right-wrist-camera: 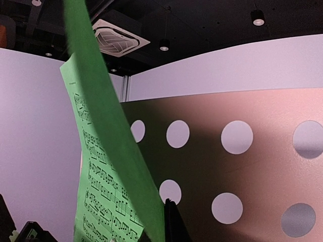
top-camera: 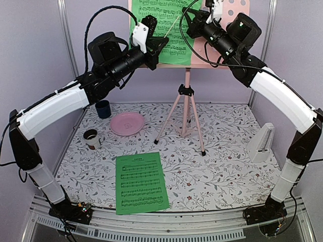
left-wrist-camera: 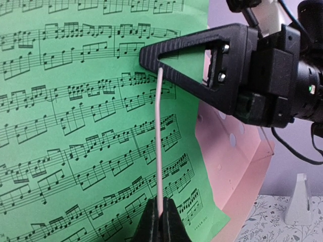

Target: Set up the instrument practice props

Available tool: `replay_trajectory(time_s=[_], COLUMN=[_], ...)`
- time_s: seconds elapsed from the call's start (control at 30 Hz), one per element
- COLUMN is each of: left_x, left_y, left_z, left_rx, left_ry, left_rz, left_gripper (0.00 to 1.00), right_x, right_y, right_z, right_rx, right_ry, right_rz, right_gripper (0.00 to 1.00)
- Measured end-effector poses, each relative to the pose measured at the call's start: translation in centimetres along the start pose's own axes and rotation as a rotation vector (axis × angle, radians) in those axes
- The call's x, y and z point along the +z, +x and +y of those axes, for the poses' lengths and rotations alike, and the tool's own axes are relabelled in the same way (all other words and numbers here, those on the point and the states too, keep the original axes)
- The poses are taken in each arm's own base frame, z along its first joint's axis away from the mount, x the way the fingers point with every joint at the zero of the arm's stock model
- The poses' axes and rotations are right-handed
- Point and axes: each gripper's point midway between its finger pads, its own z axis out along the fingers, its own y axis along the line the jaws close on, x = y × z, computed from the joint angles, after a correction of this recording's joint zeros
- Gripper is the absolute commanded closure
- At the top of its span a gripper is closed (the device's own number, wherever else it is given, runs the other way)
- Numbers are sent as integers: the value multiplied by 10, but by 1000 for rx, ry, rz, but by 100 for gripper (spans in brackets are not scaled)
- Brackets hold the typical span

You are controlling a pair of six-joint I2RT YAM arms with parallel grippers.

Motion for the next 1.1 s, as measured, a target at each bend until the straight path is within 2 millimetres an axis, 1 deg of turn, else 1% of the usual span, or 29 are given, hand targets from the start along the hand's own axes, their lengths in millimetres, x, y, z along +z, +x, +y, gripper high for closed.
replay_trajectory(time_s=[0.27, 0.43, 0.6, 0.73, 0.83, 0.93, 1.03, 1.1], left_x=[1, 1, 1, -1, -7, -16, -28, -38], left_y=[0, 0, -8, -14, -20, -28, -35, -38], left_z=[1, 3, 3, 0, -1, -2, 0, 6], left_rx=[0, 7, 20, 25, 26, 19, -5, -29], left_ry=[-7, -17, -30, -33, -40, -44, -58, -83], left_rz=[-3, -9, -33, -41, -46, -52, -49, -41], left_gripper=[99, 70, 49, 39, 35, 35, 36, 37], right_x=[4, 4, 5, 7, 8, 9, 9, 9], right_y=[14, 10, 6, 4, 4, 3, 3, 3], right_z=[6, 7, 6, 5, 4, 3, 2, 1], right_rx=[-7, -31, -52, -65, -76, -88, -98, -104], right_ry=[-36, -38, -35, -28, -25, -23, -17, -11], right_rz=[36, 36, 30, 24, 23, 20, 21, 23], right_gripper=[100, 100, 100, 100, 94, 78, 67, 62])
